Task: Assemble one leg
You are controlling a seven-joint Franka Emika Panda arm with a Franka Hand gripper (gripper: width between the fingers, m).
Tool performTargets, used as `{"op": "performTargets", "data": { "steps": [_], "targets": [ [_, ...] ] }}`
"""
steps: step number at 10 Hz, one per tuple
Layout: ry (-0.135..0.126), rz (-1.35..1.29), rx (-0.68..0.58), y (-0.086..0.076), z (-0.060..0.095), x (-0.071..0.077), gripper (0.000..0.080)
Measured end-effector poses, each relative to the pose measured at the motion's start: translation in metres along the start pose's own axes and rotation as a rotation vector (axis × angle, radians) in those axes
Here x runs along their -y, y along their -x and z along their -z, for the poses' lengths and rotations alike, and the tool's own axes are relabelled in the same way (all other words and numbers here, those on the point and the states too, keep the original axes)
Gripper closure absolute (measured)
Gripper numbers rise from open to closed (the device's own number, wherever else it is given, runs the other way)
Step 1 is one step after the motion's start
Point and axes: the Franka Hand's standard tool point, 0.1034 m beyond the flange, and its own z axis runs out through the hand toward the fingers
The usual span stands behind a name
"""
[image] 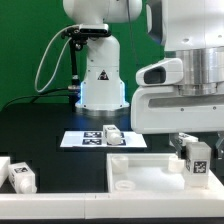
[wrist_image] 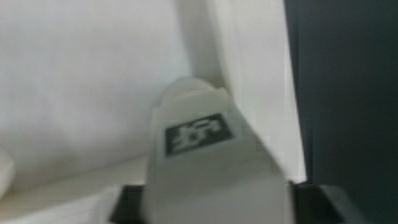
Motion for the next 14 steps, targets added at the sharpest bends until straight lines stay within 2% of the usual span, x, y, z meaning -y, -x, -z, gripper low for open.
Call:
{"op": "performTargets", "data": {
  "steps": [2, 4, 6, 7, 9, 10, 11, 12, 13, 14],
  "targets": [
    [-0.001, -0.184, -0.001, -0.001, 0.000, -0.002, 0.0508],
    [-0.022, -0.559, 0.015, -0.001, -0.001, -0.006, 0.0508],
    [-0.064, -0.932, 0.066, 0.002, -0.003, -0.007, 0.0509],
    [-0.076, -1.034, 0.080, 0.002, -0.003, -0.007, 0.0509],
    [-0.074, -1.035, 0.080, 0.002, -0.003, -0.007, 0.0509],
    [-0.074, -0.990, 0.078, 0.002, -0.003, -0.007, 0.0443],
    [-0.062, -0.824, 0.075, 0.004, -0.003, -0.004, 0.0443],
    [-0.054, -0.672, 0.086, 0.008, -0.004, 0.001, 0.0257],
    [-0.026, -0.513, 0.102, 0.014, -0.006, 0.004, 0.0183],
    [-0.027, -0.479, 0.097, 0.013, -0.006, 0.003, 0.0183]
  ]
}}
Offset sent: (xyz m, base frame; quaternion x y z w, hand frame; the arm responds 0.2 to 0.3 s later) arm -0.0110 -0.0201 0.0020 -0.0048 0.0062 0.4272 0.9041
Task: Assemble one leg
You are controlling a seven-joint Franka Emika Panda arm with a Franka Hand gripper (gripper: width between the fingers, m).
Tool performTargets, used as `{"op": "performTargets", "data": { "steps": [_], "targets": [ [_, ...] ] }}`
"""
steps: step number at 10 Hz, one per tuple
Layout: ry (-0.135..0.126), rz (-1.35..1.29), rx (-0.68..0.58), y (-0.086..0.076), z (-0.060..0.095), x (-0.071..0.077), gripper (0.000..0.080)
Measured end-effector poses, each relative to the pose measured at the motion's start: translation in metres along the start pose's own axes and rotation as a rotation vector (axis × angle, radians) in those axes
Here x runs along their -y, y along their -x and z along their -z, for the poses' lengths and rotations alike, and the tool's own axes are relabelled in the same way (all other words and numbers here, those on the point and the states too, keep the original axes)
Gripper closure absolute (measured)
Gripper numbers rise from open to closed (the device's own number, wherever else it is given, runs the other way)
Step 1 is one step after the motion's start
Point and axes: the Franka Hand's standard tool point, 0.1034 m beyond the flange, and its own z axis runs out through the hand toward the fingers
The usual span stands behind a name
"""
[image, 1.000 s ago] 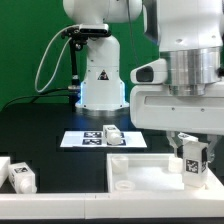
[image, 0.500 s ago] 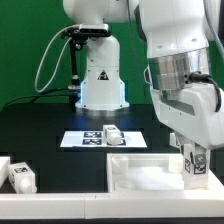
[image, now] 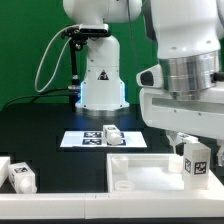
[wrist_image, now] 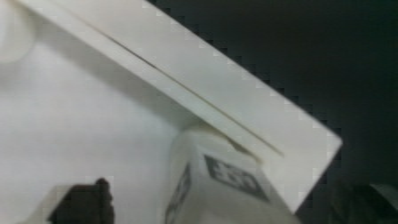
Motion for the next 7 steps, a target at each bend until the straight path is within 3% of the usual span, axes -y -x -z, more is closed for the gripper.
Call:
{"op": "performTargets", "data": {
  "steps": [3, 5, 6, 7],
  "targets": [
    [0.011, 0.250, -0.009, -0.0029, 0.0009, -0.0020, 0.0151],
    [0.059, 0.713, -0.064, -0.0088, 0.0049, -0.0016, 0.0151],
    [0.065, 0.868, -0.061, -0.0101, 0.0054, -0.0020, 0.0151],
    [0.056, 0.771, -0.061, -0.0095, 0.0048, -0.0017, 0.0151]
  ]
}}
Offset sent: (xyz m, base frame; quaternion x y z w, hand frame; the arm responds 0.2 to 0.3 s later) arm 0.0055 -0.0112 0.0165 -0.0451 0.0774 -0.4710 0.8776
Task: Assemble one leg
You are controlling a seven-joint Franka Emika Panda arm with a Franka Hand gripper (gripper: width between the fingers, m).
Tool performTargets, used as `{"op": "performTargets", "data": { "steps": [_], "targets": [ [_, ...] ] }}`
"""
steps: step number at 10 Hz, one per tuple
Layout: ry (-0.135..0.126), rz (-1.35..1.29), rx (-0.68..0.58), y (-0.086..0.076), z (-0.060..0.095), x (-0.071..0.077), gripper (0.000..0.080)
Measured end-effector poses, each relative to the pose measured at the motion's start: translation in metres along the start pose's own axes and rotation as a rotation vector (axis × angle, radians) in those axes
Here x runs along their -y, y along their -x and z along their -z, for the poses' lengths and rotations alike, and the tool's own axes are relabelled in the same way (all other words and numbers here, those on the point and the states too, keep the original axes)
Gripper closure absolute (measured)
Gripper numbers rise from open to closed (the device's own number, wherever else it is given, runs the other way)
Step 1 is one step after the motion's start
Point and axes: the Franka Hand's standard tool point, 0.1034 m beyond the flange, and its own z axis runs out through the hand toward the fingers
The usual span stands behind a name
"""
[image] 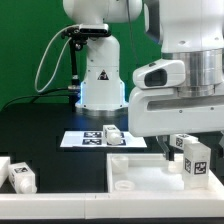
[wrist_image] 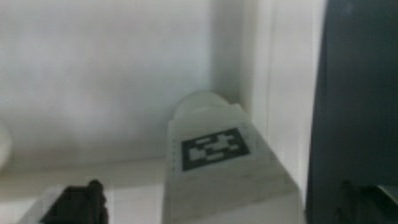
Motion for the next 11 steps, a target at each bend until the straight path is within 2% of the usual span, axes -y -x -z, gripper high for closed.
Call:
{"op": "performTargets", "data": {
  "steps": [2, 3, 4, 7, 9, 10, 11],
  "targets": [
    [0.001, -0.033, 0.002, 0.0003, -0.0012, -0.0007, 0.0413],
    [0.000, -0.101, 0.002, 0.0006, -0.0015, -0.0005, 0.0413],
    [0.000, -0.172, 0.002, 0.0006, -0.0016, -0.0003, 0.0515],
    [0.002, -0.431, -0.007, 0.0000, -0.0025, 0.0028, 0.0515],
    [0.002, -0.780, -0.009, 0.0002, -0.0026, 0.0038, 0.0515],
    [-0.013, -1.004, -0.011, -0.0004, -0.0032, 0.0042, 0.0515],
    [-0.051, -1.236, -0.006, 0.0000, -0.0039, 0.0046, 0.0515]
  ]
}}
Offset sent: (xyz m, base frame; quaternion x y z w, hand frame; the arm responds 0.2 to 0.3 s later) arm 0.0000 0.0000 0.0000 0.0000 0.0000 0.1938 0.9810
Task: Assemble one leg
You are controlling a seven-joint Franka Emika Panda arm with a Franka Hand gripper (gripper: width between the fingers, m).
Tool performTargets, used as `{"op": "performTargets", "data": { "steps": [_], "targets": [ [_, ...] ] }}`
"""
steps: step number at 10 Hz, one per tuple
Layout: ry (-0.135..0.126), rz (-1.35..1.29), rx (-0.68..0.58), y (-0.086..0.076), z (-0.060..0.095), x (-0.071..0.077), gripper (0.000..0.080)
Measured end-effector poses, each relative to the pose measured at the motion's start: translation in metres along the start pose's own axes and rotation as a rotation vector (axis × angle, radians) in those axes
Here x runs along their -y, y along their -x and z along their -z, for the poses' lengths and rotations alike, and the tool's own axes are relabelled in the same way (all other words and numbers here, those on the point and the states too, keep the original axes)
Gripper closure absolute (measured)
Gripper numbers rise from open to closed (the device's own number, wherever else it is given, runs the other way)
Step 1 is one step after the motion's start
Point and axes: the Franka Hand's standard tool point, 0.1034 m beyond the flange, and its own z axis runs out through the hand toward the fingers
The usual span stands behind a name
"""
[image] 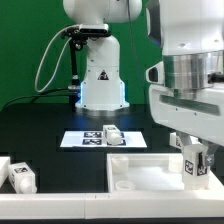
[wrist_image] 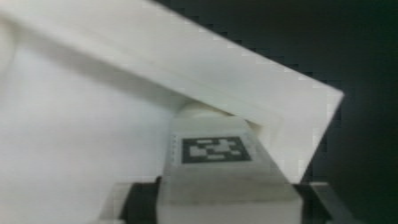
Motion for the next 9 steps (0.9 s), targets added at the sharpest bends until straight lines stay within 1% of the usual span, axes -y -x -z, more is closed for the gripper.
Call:
{"op": "performTargets", "data": {
  "steps": [1, 2, 4, 5, 6, 7, 8, 9],
  "targets": [
    [-0.029, -0.181, 0.024, -0.0006, -0.0002, -0.0002, 0.0514],
    [-0.036, -0.261, 0.033, -0.0005, -0.0003, -0.0001, 0.0514],
    [-0.034, -0.277, 0.033, 0.0000, -0.0012, -0.0004, 0.0506],
    [-0.034, -0.223, 0.029, 0.0006, -0.0013, -0.0002, 0.0330],
    [-0.035, 0.020, 0.020, 0.0029, -0.0006, 0.0016, 0.0192],
    [-0.036, 0.226, 0.022, 0.0045, -0.0012, 0.0019, 0.0192],
    [-0.028, 0.324, 0.029, 0.0075, -0.0030, -0.0004, 0.0163],
    [-0.028, 0.365, 0.026, 0.0062, -0.0030, -0.0004, 0.0163]
  ]
}}
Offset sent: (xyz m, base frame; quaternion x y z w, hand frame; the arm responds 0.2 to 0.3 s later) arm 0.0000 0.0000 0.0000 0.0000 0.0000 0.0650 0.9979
